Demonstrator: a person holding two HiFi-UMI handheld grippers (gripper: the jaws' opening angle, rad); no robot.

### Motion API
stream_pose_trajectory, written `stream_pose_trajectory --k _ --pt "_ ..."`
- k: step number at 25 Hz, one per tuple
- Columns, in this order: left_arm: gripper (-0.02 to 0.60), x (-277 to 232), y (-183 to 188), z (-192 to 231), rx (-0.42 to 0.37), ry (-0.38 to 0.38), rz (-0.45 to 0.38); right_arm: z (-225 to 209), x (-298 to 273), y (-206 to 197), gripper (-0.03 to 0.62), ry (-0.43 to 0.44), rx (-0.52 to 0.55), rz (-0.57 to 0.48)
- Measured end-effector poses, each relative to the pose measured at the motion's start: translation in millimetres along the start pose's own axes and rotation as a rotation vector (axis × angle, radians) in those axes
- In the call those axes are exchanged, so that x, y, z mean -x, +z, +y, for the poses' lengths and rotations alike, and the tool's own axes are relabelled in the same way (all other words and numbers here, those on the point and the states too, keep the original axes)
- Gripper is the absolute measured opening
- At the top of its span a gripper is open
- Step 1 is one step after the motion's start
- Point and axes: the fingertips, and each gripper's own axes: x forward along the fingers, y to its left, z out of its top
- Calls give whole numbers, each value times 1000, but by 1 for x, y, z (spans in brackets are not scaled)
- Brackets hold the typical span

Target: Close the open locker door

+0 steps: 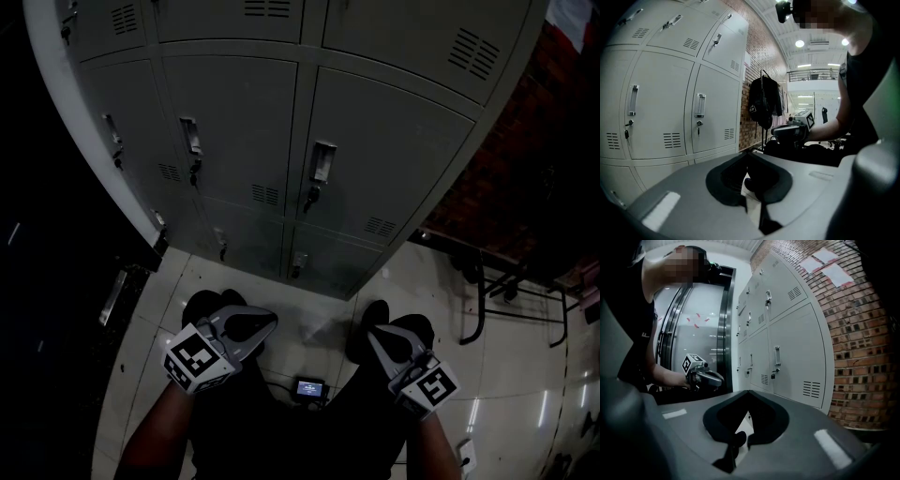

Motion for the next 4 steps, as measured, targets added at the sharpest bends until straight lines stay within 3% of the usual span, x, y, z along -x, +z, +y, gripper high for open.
stream_pose_trajectory --k 4 --pt "11 0 0 3 -10 6 -2 -1 -1 1 2 -1 2 -1"
